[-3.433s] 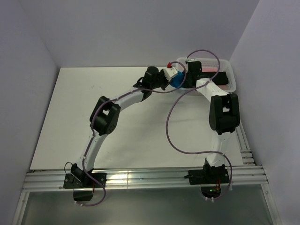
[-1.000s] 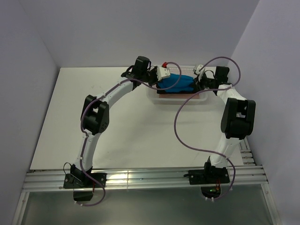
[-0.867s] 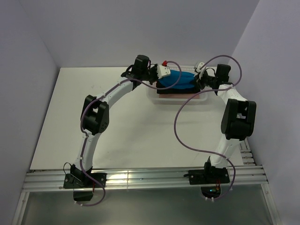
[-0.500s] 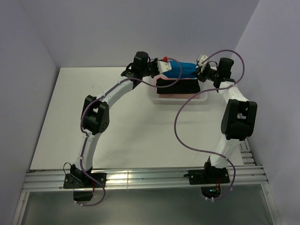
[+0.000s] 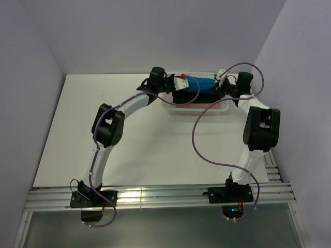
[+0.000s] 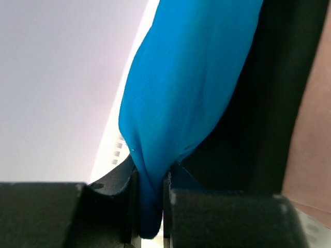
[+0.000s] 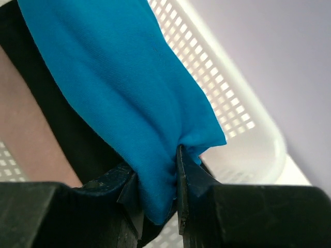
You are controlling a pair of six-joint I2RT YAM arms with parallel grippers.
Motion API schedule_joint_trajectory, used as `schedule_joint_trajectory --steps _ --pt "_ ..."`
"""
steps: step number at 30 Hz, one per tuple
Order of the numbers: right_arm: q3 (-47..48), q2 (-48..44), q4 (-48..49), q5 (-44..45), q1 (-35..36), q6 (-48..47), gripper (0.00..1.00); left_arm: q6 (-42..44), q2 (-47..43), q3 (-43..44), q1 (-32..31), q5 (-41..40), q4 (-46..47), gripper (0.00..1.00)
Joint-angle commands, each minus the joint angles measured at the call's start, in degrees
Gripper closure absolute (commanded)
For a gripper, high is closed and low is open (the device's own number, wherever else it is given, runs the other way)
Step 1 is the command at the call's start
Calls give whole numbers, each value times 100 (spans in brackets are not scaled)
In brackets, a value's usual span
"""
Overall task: Roll the t-shirts
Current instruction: Place the rolled tshirt into the container
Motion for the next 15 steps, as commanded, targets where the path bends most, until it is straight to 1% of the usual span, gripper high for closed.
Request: schedule_joint_trajectory --steps 1,5,8,15 --pt "-258 -154 367 970 -389 -93 100 131 -323 -203 384 -545 232 100" --pt "-469 -286 193 1023 -389 -269 100 210 -640 -922 331 -440 267 100" --pt "-557 -338 25 1049 -389 -366 100 210 -851 -1248 287 -308 180 100" --pt "-777 -523 -45 1181 -397 -427 100 192 -965 -1417 270 -123 -137 100"
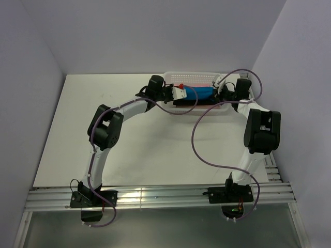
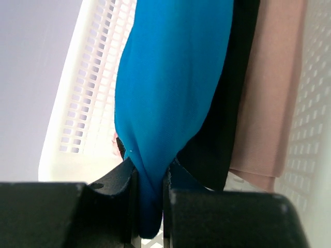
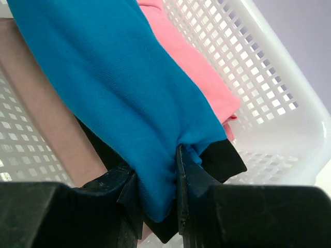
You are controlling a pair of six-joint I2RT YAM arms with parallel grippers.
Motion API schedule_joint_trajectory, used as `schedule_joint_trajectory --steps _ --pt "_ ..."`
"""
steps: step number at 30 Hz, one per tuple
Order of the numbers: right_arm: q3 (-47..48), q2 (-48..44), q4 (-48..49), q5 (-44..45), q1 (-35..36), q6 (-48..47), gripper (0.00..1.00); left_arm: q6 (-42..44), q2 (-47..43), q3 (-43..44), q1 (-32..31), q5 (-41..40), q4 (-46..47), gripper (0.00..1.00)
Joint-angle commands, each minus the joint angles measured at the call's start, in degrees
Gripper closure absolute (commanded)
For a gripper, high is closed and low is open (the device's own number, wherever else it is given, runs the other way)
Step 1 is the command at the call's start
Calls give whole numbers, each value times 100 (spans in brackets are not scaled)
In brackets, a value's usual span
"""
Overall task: Roll the t-shirts
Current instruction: Place the rolled tshirt into the container
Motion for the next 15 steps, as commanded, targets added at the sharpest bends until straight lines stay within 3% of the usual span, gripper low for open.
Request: schedule_joint_trajectory --steps 1,6,11,15 --pt "-27 -287 -101 1173 -404 -237 100 96 -483 -123 364 -311 -395 100" --pt "51 -314 -611 1313 -395 -509 98 158 -202 439 355 -170 -1201 100" --pt "131 -261 -920 1480 -395 -756 94 254 -113 554 346 -48 -1406 100" --pt "298 -217 -1201 1498 -395 -958 77 342 -8 677 346 32 -1739 99"
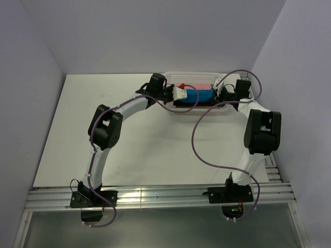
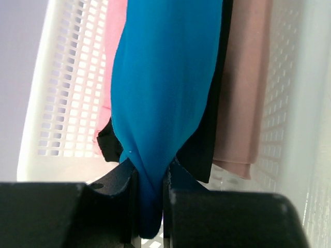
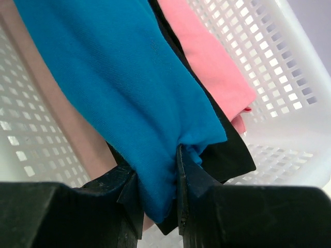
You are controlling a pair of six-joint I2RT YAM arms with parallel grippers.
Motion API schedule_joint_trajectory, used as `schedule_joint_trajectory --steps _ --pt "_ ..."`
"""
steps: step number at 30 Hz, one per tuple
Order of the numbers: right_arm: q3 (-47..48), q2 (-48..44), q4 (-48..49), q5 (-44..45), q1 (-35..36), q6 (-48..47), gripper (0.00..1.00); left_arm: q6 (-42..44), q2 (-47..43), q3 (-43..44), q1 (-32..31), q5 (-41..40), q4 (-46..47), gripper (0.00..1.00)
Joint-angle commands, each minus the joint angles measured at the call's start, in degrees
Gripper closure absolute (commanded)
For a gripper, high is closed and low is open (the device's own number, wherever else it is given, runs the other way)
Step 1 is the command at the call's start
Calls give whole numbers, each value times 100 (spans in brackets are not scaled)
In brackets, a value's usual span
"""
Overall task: Roll the t-shirts
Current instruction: Place the rolled tshirt into the container
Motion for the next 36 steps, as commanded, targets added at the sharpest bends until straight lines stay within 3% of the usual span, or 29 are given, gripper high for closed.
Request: schedule_joint_trajectory --steps 1,5,11,15,23,30,33,36 --pt "272 -97 -617 1391 -389 -440 73 263 -1 279 346 -217 -780 100" --pt "386 -105 -821 1575 -353 -625 59 370 34 236 320 -191 -895 100" --pt "273 -158 -707 1619 -309 -661 47 387 174 402 267 -173 -1097 96" --pt "263 -246 -715 1523 -301 -652 46 405 175 411 249 -138 -1168 88" --pt "219 -685 -514 1548 -318 -450 46 466 148 411 179 -33 -1334 86" --pt "245 -1116 -108 1066 -582 542 46 624 69 324 109 143 -1519 73" --pt "631 -1064 -660 785 -608 544 33 694 52 332 100 196 -1633 66" --pt "694 -1124 -558 548 -608 736 30 730 25 367 100 205 -1695 62"
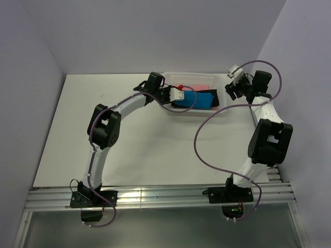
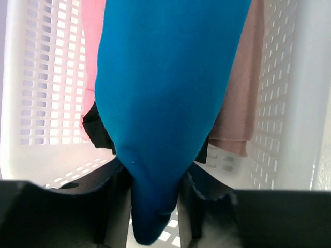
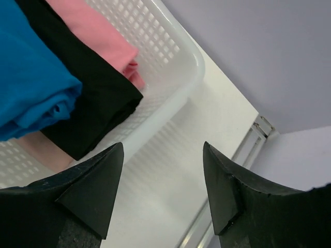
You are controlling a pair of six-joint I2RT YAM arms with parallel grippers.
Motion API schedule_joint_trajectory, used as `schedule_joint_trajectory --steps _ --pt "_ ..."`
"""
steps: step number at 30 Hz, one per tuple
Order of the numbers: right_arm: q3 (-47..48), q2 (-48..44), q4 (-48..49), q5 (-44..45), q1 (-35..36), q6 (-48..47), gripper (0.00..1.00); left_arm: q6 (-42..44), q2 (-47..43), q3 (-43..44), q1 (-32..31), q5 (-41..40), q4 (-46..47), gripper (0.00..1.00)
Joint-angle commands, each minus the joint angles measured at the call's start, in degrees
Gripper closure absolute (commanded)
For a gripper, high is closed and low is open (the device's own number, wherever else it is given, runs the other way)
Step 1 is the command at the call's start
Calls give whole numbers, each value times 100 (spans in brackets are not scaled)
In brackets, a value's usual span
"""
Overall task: Roll the t-shirts
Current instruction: Place the rolled tshirt into the container
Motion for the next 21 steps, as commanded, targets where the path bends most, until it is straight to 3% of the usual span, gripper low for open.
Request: schedule_joint_trajectory --steps 1,9,12,15,21 --pt "167 -235 24 -485 17 369 30 138 -58 57 -33 135 -593 60" --pt "676 19 -450 -1038 8 940 30 348 -75 294 -42 82 -945 55" --pt "537 -103 -74 -1240 8 1309 27 427 -84 312 -68 3 -1006 54" --pt "237 -261 410 -1346 8 1679 25 524 -111 338 -77 -58 -1147 48" --pt "448 -209 121 -1619 8 1863 24 647 -84 567 -77 -164 -1419 38"
